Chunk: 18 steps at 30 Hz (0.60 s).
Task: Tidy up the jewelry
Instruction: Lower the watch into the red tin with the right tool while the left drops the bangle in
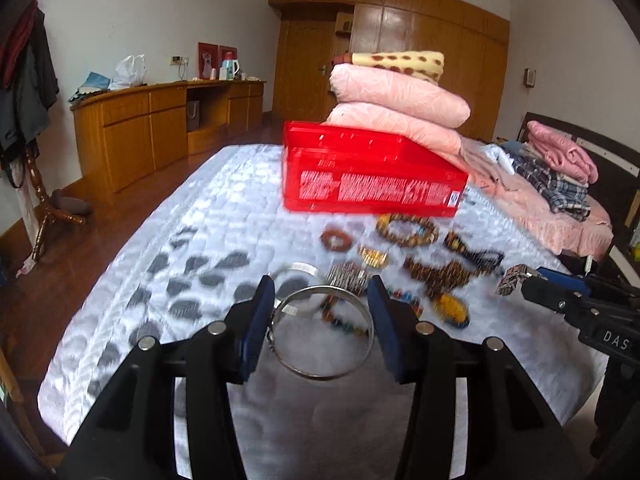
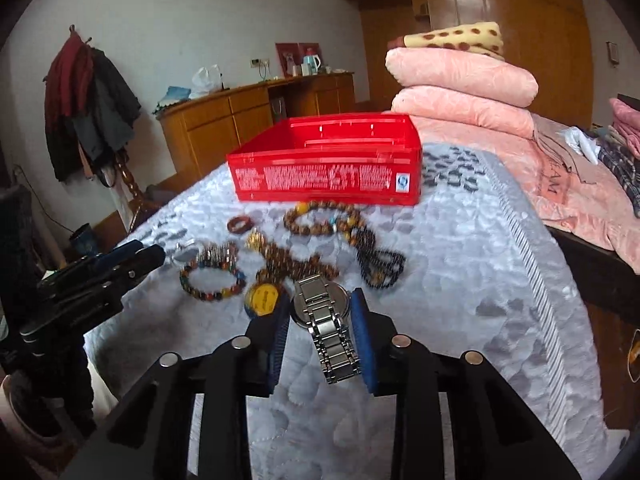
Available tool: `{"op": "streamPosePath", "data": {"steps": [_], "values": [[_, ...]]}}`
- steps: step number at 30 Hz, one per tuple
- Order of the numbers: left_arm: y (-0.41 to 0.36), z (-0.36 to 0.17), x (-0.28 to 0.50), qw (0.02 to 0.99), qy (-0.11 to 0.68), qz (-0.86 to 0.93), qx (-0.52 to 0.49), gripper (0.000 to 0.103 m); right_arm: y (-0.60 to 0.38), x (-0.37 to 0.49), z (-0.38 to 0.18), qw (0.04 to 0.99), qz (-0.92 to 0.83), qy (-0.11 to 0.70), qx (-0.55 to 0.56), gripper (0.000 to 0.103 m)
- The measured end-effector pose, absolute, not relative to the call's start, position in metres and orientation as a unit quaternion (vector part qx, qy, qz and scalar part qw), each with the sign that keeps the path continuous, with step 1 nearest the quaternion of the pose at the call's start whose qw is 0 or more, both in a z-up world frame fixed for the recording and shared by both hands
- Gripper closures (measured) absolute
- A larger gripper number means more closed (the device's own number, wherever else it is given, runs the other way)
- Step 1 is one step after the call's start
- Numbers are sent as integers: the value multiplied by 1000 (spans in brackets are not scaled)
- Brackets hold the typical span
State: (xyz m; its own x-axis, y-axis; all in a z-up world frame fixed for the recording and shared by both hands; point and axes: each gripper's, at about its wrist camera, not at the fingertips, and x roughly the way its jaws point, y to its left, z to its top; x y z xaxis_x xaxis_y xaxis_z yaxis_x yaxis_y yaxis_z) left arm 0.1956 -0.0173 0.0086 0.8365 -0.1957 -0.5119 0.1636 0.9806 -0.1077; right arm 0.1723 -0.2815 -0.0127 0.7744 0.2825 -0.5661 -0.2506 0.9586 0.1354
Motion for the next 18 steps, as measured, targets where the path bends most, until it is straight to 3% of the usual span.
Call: {"op": "streamPosePath", "data": {"steps": [9, 18], "values": [[-32, 52, 242, 965, 233, -114, -24, 56, -291, 206, 30, 955, 138, 262, 23, 72], [-57, 94, 340, 968, 216, -126, -19, 56, -293, 297, 77, 964, 140, 226, 29, 72]]}}
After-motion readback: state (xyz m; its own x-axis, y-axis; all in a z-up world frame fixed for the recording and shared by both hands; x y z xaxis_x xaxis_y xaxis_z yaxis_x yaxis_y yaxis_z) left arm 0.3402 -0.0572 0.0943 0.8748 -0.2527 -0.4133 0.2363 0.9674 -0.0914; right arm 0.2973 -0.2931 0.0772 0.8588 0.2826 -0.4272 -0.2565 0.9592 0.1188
